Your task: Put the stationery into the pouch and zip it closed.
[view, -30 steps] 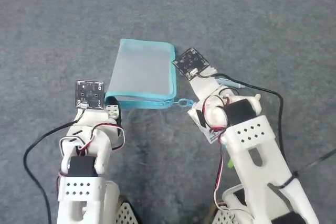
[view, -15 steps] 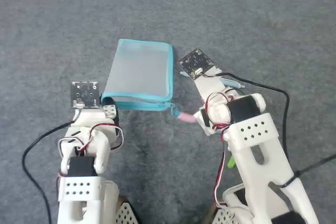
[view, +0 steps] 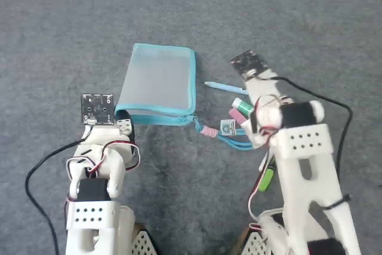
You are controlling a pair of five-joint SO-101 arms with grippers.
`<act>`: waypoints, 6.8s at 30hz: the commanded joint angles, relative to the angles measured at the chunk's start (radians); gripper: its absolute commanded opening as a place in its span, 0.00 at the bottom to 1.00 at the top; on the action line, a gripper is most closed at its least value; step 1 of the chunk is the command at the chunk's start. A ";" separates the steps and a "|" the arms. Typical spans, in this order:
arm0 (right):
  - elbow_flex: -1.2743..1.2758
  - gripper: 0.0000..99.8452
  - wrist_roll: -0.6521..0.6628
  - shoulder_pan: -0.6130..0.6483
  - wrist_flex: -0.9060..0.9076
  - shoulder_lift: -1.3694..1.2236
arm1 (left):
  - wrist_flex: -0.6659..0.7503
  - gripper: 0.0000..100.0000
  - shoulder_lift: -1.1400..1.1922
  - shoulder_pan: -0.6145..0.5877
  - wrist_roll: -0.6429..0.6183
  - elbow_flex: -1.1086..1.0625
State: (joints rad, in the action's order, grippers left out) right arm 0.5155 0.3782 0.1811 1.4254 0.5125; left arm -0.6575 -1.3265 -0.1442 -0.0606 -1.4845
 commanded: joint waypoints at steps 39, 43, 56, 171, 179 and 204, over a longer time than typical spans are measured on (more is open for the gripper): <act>0.150 0.17 -0.416 -0.360 -0.283 -0.552 | 0.040 0.01 0.012 -0.052 -0.006 0.004; 0.089 0.15 -0.416 -0.386 -0.282 -0.552 | 0.040 0.01 0.012 -0.052 -0.006 0.002; -0.206 0.02 -0.327 -0.371 -0.277 -0.562 | 0.038 0.01 0.012 -0.052 -0.006 -0.001; -0.571 0.01 -0.170 0.447 0.182 -0.499 | 0.037 0.01 0.011 0.092 0.098 -0.042; -0.727 0.01 -0.298 0.446 0.134 -0.645 | 0.035 0.01 0.011 0.180 0.098 -0.045; -0.850 0.21 -0.276 0.444 0.151 -0.661 | 0.040 0.01 0.011 0.238 0.098 -0.059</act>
State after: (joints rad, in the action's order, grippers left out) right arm -0.2685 0.0806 0.6337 1.5589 -0.2286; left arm -0.6391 -1.3265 0.0890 0.0284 -1.5459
